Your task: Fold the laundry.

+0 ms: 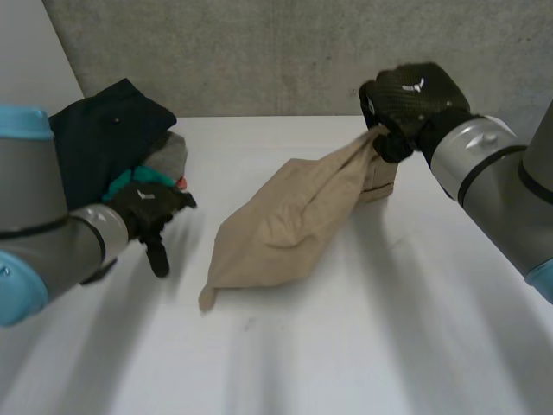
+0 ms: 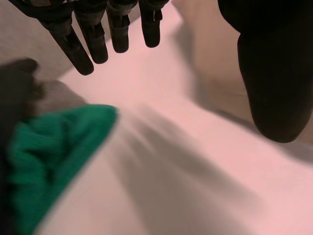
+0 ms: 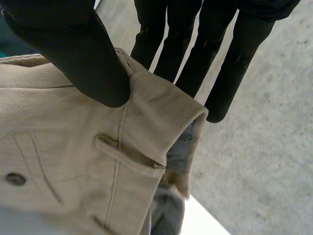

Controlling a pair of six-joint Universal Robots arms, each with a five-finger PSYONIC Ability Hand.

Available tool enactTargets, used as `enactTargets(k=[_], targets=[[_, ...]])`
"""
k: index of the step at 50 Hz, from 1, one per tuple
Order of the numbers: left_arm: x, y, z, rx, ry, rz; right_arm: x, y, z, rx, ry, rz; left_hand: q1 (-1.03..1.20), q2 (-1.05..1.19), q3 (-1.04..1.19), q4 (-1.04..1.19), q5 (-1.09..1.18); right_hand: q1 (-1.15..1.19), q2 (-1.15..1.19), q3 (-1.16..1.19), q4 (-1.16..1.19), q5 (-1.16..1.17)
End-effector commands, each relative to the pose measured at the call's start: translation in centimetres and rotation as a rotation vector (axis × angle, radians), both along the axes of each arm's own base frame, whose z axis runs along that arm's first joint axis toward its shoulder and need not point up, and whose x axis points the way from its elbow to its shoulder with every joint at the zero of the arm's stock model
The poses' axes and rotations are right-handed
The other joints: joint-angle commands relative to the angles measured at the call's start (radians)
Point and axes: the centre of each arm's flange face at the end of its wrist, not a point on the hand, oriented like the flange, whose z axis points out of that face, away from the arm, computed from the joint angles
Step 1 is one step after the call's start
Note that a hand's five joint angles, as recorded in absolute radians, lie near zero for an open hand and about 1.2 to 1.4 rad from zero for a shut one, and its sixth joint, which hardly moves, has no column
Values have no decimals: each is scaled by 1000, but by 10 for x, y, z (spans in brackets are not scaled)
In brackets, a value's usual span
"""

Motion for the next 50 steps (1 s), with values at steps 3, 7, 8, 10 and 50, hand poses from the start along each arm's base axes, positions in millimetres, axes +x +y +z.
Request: enactTargets(k=[3,7,8,10,50], targets=[[-31,40,-34,214,133,10,11,7,18,-34,-68,-5,-17,-30,-30,-24,-50,302,232,216,201,221],[-41,44,-41,235,151,16,13,8,20,-35,-84,-25,-17,-30,-30,-24,-50,302,232,216,201,221],[-43,45,-41,240,157,14,14,8,20,-34,-85,-25,-17,-30,-30,-24,-50,302,232,216,201,221],[-49,47,-39,256,182,11,15,11,19,-32,-86,-24,-17,-30,-30,-24,-50,302,232,216,201,221],[-38,-21,147,-400,109,-45,-24,-49,6,-155,263,-101,1204,1192,1191,1198,1171,302,232,216,201,221]])
